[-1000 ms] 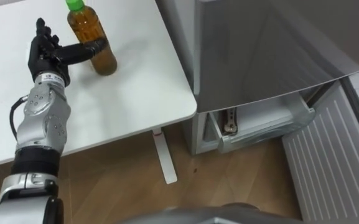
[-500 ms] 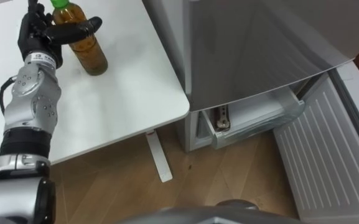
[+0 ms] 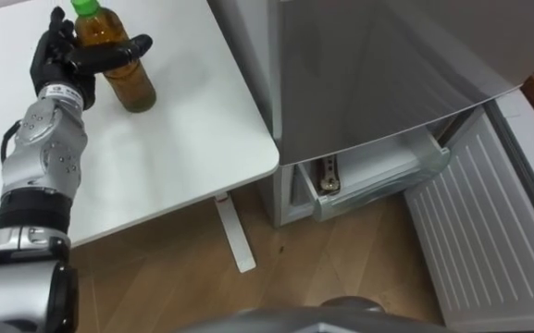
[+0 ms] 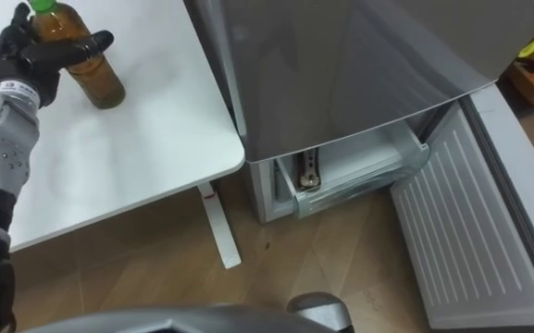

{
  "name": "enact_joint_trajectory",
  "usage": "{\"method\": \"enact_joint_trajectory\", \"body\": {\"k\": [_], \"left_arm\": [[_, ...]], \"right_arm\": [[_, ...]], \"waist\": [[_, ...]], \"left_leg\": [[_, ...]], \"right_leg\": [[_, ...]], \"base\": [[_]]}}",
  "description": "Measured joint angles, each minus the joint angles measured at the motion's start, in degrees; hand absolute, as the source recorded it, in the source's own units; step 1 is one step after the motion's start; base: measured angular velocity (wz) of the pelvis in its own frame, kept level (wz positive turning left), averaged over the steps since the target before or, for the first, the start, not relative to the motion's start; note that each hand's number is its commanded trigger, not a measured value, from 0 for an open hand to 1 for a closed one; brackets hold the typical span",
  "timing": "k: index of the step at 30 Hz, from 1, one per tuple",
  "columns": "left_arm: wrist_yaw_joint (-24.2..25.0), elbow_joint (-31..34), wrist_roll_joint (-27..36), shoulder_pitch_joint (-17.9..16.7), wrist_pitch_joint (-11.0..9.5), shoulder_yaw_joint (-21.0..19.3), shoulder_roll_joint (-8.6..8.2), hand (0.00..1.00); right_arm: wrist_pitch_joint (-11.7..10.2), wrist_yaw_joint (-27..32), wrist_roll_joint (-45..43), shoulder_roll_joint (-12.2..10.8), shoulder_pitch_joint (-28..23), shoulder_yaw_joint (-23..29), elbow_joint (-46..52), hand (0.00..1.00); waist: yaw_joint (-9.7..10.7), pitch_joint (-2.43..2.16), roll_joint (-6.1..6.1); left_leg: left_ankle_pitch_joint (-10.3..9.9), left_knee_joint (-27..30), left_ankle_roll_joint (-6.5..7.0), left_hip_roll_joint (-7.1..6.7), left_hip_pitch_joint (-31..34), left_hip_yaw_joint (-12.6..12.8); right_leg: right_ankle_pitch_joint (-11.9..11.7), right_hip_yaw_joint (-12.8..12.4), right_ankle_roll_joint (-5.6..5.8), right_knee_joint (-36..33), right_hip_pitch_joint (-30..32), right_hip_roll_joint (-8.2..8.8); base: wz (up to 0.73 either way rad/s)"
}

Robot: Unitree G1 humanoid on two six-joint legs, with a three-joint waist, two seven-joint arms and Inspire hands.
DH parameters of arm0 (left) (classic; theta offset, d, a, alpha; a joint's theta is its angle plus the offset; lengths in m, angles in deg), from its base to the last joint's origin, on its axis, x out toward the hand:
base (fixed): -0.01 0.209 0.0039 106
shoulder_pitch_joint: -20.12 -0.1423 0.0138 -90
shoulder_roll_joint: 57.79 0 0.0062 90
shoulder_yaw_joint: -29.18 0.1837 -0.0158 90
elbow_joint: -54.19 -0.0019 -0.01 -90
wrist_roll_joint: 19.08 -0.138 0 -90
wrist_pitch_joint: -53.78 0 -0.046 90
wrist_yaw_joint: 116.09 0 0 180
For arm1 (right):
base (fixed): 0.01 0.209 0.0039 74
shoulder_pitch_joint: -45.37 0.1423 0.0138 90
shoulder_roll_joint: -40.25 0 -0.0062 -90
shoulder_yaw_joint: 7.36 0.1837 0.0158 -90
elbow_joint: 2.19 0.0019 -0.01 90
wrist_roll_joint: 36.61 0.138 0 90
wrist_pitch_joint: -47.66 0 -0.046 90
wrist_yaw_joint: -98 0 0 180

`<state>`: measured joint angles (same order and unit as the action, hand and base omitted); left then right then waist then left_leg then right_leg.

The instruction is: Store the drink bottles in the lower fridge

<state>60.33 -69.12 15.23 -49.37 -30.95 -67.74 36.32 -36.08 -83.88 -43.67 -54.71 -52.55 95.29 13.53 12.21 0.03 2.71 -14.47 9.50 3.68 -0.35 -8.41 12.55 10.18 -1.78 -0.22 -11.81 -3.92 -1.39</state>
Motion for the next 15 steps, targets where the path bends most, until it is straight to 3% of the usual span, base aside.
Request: {"method": "enact_joint_trajectory", "body": {"k": [15], "left_arm": [[0.9, -0.9, 0.0, 0.0, 1.9, 0.0, 0.86, 1.0]], "right_arm": [[0.2, 0.0, 0.0, 0.1, 0.0, 0.0, 0.8, 0.0]], "waist": [[0.3, 0.26, 0.94]], "left_leg": [[0.0, -0.2, -0.02, 0.21, -0.2, 1.0]], "right_leg": [[0.0, -1.2, 0.01, -0.3, 0.1, -0.39]], "base": [[-0.04]]}}
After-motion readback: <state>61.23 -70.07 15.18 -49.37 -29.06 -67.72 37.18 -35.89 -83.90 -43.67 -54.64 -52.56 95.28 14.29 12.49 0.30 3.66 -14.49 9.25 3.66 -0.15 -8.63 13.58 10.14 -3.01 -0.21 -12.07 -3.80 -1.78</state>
